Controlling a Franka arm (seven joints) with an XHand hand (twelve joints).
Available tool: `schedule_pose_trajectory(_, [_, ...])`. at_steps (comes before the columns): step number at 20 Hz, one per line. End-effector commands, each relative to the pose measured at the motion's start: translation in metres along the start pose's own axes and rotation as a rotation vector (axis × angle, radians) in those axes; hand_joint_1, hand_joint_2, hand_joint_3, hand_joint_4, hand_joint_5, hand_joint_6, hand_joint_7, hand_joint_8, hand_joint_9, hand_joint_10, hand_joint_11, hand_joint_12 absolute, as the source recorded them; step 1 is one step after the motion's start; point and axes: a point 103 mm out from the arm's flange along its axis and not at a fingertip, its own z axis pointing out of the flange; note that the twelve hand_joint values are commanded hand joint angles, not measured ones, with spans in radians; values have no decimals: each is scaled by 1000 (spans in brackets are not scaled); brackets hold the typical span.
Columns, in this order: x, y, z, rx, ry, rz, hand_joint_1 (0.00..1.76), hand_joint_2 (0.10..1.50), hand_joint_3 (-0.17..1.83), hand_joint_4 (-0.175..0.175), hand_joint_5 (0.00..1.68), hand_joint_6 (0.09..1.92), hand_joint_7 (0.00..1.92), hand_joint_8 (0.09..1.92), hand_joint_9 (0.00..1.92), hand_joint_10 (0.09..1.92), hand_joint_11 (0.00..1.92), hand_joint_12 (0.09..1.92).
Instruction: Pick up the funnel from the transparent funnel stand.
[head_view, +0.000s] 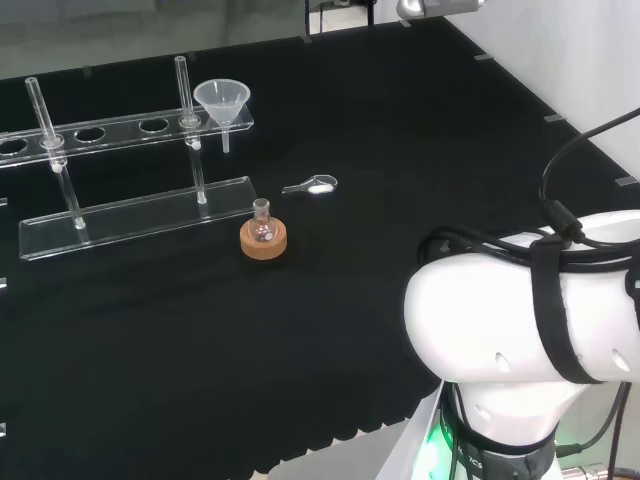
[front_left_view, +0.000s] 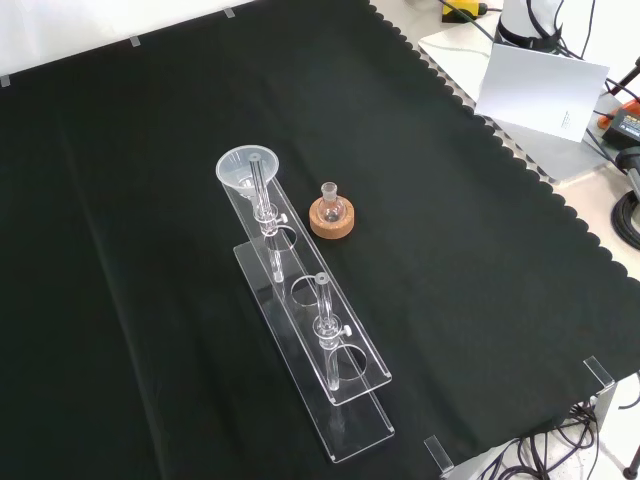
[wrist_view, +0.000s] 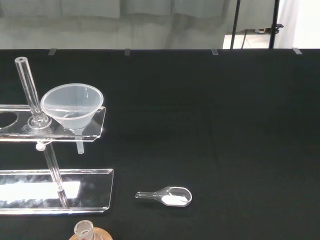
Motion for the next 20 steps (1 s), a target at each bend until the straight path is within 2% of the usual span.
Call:
schedule_pose_trajectory(1, [-1, 0, 0, -11, -8, 1, 162, 1138, 557, 21, 184, 284, 34, 564, 237, 657, 186, 1301])
schedule_pose_trajectory(3, [-1, -1, 0, -12, -7, 3, 130, 1216, 423, 22, 230, 174, 31, 555, 232, 653, 163, 1341])
schedule_pose_trajectory(6, [1, -1, 0, -12, -10, 9, 120, 1264, 333, 22, 268, 88, 33, 547, 232, 649, 157, 1352])
schedule_pose_trajectory(14, [1, 8, 8, -3, -21, 41, 123, 1277, 308, 22, 283, 87, 36, 545, 233, 647, 157, 1354])
schedule_pose_trajectory(20, [0, 30, 25, 23, -25, 59, 127, 1278, 302, 21, 289, 87, 39, 544, 235, 647, 158, 1356])
